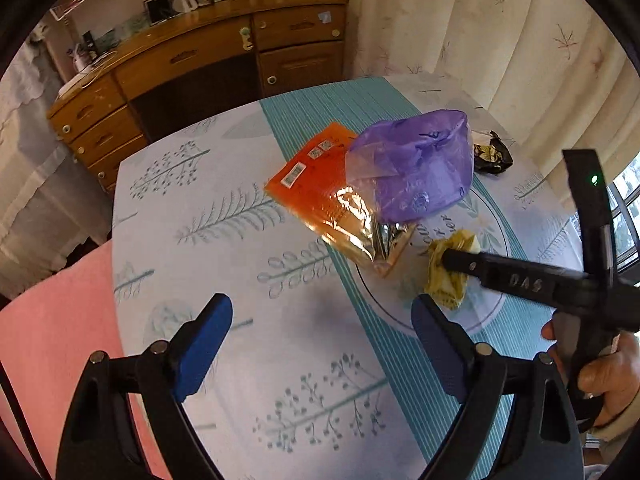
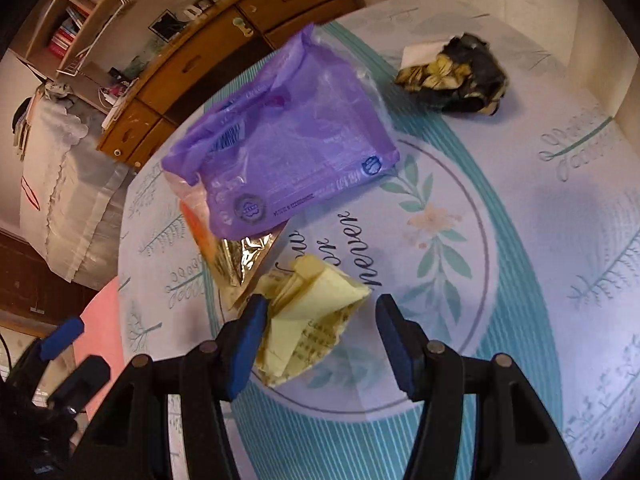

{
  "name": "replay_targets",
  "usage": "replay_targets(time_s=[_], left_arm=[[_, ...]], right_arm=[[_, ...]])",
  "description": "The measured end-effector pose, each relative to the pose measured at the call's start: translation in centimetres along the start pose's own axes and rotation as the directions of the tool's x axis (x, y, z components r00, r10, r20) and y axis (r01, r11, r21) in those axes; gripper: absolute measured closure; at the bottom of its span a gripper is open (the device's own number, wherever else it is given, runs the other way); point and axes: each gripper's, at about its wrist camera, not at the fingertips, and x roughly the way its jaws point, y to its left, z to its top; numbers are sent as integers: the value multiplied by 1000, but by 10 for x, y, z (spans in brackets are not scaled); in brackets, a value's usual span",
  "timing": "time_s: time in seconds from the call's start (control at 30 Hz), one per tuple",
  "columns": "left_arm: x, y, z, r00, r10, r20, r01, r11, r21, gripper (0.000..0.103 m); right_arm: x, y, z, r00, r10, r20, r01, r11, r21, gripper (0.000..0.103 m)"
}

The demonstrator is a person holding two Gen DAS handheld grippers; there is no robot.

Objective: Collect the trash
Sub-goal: 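Grasp the purple bag with the left tool while the right tool grasps the yellow wrapper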

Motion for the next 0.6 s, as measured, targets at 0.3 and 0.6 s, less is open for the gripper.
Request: replay_targets(time_s=[0.3,0.6], left_arm=[[15,-1,31,998,-63,6,63,996,65,13],[28,-41,77,992,-127,-2,124,967,223,13]], right_arm=[[0,24,-12,998,-46,40,50,992,-117,66],[-31,-14,15,990,-89,107,92,996,-20,68]])
